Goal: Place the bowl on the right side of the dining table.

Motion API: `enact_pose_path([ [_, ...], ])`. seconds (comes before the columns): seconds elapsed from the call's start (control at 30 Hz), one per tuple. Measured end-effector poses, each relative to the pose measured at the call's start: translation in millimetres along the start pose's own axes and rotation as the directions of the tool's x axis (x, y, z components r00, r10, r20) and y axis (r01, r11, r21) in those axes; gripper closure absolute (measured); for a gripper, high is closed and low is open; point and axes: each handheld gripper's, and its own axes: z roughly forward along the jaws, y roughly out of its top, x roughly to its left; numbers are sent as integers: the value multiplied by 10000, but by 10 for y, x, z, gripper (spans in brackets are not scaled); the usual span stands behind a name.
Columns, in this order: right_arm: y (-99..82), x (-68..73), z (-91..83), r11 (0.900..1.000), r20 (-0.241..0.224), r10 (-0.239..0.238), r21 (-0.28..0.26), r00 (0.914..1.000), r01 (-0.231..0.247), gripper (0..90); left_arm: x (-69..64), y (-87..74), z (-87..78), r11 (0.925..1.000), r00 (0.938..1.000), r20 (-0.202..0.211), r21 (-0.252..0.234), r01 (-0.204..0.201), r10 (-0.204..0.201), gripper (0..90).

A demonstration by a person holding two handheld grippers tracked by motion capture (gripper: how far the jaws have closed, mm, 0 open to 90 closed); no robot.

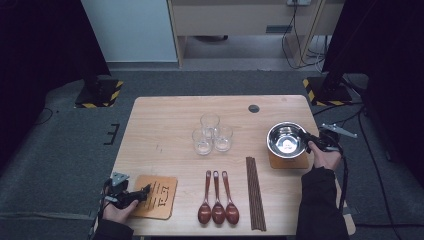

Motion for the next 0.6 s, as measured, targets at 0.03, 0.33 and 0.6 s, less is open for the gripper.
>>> enact_pose_path([
  [0.03, -5, -3, 7, 10000, 5, 50, 30, 10000, -50, 836, 0, 0, 0, 10000, 10000, 0, 0, 0, 0, 12],
  [0.33, -72, -59, 82, 9994, 188, 24, 351, 9998, -31, 836, 0, 0, 0, 10000, 10000, 1, 1, -2, 2, 11],
  [0.6, -117, -76, 141, 9980, 295, 11, 637, 9996, -30, 836, 1, 1, 1, 10000, 10000, 5, 0, 1, -1, 11],
])
